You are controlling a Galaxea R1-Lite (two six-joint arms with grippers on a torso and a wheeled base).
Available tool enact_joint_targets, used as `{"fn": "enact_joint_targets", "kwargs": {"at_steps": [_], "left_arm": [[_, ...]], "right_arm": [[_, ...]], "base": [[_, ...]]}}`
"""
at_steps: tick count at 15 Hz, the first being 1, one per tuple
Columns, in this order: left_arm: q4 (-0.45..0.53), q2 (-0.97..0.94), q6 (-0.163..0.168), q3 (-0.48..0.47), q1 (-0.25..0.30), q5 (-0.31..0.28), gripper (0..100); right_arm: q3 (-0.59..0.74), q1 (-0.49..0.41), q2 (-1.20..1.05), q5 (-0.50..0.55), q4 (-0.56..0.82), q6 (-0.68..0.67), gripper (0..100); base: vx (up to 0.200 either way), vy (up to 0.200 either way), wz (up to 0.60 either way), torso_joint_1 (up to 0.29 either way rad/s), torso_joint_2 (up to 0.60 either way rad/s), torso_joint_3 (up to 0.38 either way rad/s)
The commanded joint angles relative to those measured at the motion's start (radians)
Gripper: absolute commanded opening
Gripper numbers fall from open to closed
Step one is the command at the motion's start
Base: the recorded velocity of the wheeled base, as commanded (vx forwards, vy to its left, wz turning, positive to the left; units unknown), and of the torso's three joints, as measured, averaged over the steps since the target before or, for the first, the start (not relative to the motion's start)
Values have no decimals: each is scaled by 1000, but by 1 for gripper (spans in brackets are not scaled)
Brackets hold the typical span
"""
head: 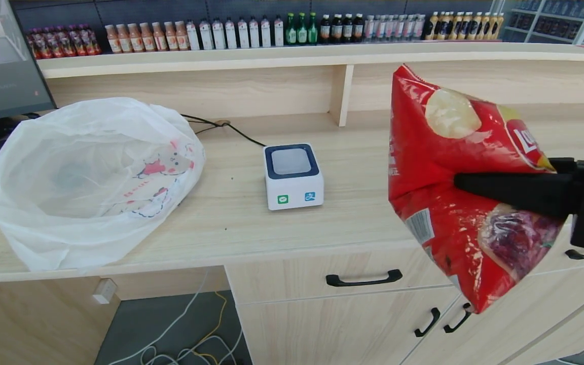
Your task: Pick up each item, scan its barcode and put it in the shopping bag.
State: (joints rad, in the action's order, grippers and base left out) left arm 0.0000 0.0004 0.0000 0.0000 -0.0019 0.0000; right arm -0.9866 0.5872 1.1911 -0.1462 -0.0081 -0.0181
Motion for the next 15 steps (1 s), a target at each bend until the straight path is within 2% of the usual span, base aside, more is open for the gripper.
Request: {"fn": "enact_joint_targets", "kwargs": {"at_steps": [1,2,5,8,11,15], "left_arm": [[0,0,0,0,0,0,100],[0,0,-2,0,0,0,100],[0,0,0,0,0,0,100],[0,0,0,0,0,0,100],[0,0,0,0,0,0,100],[0,0,-2,0,0,0,100]], "right_arm": [[51,0,-36,-32,-29,-17,0],[114,2,-38,-75,-128,-102,0],[200,2,-4,-165,-313,-214,0],[264,23,48,-214,-520,-439,0],[318,25,82,-286,-684,-537,0],[413,25,104,-328,-833,-577,0]], "base": [[0,0,0,0,0,0],[0,0,0,0,0,0],[0,0,0,0,0,0],[0,0,0,0,0,0],[0,0,0,0,0,0],[0,0,0,0,0,0]]}}
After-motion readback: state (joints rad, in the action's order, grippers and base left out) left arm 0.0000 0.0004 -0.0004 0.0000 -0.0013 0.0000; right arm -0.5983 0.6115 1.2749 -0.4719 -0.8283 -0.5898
